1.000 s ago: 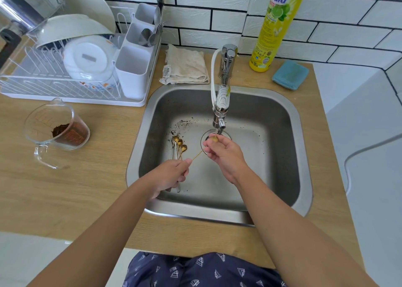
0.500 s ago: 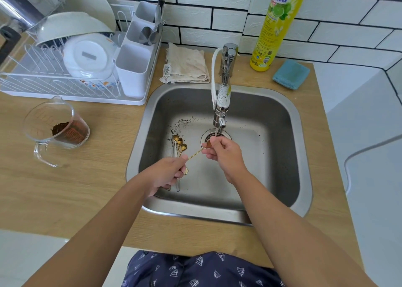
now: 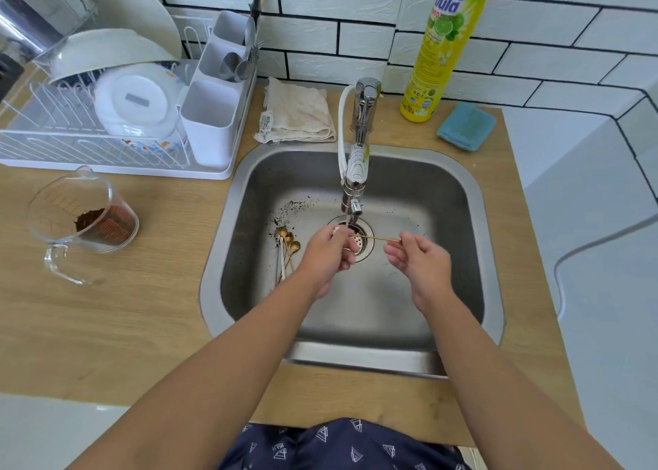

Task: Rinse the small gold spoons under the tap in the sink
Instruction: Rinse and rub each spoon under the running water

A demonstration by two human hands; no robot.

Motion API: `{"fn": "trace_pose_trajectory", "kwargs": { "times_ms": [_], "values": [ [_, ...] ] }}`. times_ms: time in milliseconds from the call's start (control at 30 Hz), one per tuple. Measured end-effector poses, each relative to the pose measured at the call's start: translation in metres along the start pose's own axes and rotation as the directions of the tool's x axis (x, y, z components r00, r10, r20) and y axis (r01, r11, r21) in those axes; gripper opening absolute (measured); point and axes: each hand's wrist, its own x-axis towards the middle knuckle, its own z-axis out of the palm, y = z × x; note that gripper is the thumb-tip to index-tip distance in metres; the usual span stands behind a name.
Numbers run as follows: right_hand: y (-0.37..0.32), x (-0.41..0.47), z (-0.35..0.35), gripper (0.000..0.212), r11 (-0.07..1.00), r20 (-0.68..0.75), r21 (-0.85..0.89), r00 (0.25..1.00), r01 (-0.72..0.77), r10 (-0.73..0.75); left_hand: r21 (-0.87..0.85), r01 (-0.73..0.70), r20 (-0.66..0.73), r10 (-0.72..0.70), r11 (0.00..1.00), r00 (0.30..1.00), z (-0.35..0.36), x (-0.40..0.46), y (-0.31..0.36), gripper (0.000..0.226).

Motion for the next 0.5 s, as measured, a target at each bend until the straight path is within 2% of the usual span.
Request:
{"fn": "trace_pose_trajectory", "kwargs": {
  "times_ms": [167,300,433,500],
  "values": [
    [-0.004,-0.005,-0.017,0.013,1.000,-0.009,-0.009,1.000,0.011,-0.011,-0.070,-0.040,-0.055,0.037,0.997,0.998,0.021,0.005,-0.003,0.027],
    [-0.007,-0.007,-0.015,0.012,1.000,-0.014,0.016,1.000,0.023,-0.023,-0.214,0.050,-0.010,-0.053,0.976,0.999,0.021,0.007,-0.006,0.023],
    [-0.005,-0.013,-0.009,0.014,0.997,0.068,0.029,0.995,0.073,-0.075,-0.148,0.134,-0.114,-0.152,0.980,0.982,0.013,0.016,-0.007,0.021],
    [-0.004,-0.014,-0.006,0.015,0.992,0.099,0.100,0.991,0.083,-0.093,-0.150,0.159,-0.089,-0.173,0.976,0.981,0.010,0.022,-0.004,0.017]
  ]
}}
